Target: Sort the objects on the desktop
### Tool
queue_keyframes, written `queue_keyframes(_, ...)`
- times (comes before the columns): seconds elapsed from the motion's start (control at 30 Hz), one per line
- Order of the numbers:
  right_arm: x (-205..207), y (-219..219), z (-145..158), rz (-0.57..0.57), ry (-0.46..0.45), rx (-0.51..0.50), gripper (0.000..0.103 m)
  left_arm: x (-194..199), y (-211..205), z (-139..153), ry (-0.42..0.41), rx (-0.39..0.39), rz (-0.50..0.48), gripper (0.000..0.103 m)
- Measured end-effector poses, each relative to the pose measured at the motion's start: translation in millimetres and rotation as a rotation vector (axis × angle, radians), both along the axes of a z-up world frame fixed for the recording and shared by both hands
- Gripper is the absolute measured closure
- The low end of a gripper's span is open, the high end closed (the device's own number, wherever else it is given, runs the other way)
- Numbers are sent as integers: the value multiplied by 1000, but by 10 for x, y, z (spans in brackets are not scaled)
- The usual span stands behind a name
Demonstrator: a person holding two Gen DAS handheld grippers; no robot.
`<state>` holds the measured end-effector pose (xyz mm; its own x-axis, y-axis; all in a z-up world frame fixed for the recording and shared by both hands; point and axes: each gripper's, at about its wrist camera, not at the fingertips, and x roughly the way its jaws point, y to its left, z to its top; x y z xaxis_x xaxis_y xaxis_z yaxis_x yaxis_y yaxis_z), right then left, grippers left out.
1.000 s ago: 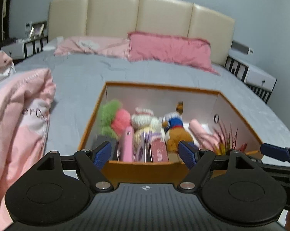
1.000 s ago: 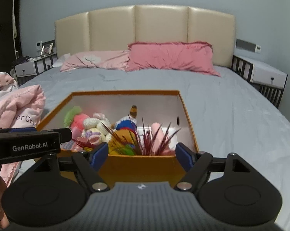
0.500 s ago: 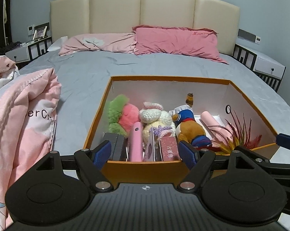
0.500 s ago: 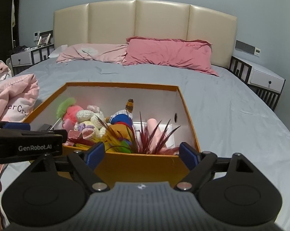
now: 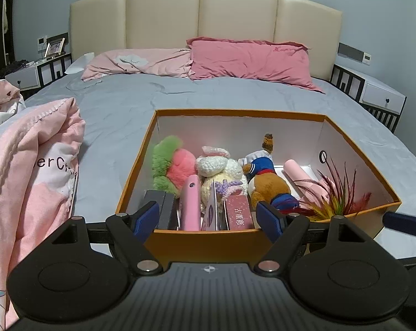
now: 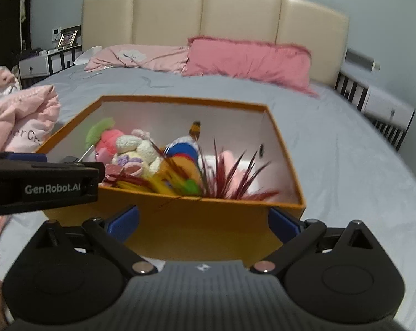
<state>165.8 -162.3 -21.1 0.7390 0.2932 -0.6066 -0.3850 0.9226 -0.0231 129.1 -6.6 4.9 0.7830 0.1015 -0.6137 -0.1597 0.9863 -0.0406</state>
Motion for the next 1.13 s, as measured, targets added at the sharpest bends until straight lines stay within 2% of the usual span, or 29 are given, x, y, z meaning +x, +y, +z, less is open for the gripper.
queue_keyframes(0.2,64,-137,11,-69,40,67,3,-1,4,1,-1,-3,2,12)
queue_keyframes(0.43,-15,-87,74,-43,-33,29,3,-2,4,-2,-1,-2,1,12)
queue_keyframes(1.13,14,-127,65,-56,-15,46,3,5,22,-4,2,-11,-2,12)
